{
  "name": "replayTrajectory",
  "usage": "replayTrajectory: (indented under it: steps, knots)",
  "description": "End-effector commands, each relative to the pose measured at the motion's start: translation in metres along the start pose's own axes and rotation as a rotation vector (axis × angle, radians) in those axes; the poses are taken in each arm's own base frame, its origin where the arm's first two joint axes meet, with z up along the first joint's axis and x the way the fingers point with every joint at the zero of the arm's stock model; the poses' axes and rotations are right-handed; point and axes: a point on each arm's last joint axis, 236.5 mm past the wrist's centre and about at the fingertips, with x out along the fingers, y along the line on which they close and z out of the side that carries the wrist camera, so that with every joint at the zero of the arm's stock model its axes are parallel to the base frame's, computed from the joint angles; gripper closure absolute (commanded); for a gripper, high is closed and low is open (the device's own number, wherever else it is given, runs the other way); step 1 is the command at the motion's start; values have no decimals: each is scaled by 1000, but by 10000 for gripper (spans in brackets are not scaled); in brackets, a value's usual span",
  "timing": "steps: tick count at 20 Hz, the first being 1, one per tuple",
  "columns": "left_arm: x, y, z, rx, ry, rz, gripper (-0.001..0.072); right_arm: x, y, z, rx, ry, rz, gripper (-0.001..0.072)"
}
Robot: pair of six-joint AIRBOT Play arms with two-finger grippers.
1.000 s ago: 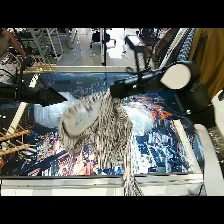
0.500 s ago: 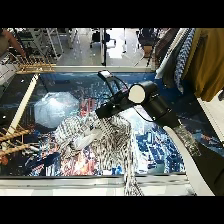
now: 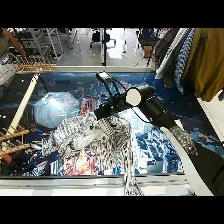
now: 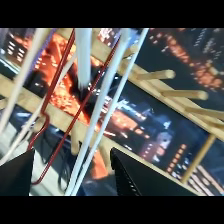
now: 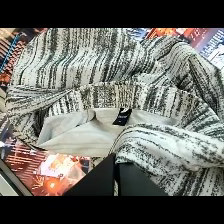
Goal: Fold the clothes and pants, and hang the long-sleeved shirts on hangers.
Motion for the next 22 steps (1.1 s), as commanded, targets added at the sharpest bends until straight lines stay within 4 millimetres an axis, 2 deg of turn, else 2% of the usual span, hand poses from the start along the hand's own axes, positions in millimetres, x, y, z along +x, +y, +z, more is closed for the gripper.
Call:
replayTrajectory:
  steps: [1,2,4,6,7,12,14,15,17,18,20,22]
  knots:
    - [45,-5,-9,3,67,-9,348,1,-3,2,-6,-10,-14,691]
    - [52,-10,-8,16,69,-13,412,0,-3,3,-7,-12,-15,691]
    - [60,-19,-5,49,58,-20,432,0,-3,4,-7,-17,-15,691]
    - [62,-21,-2,53,46,-21,601,1,-4,4,-7,-16,-16,691]
    - [61,-21,-2,54,44,-20,649,0,-3,4,-7,-17,-16,691]
    - [56,-24,-1,72,38,-23,660,0,-3,4,-5,-17,-12,691]
    - [45,-33,5,133,9,-41,660,0,-2,4,-4,-17,-11,691]
    - [36,-40,11,154,-20,-59,689,1,-2,4,-3,-17,-11,691]
    - [7,-61,33,179,-115,-119,689,0,-2,4,-1,-18,-10,691]
    - [-17,-74,49,177,-178,-158,689,1,-2,4,0,-17,-10,691]
    - [-78,-105,78,144,-323,-281,689,1,-2,4,-1,-18,-10,691]
    - [-150,-155,88,200,-470,-492,688,0,-3,4,-2,-18,-12,691]
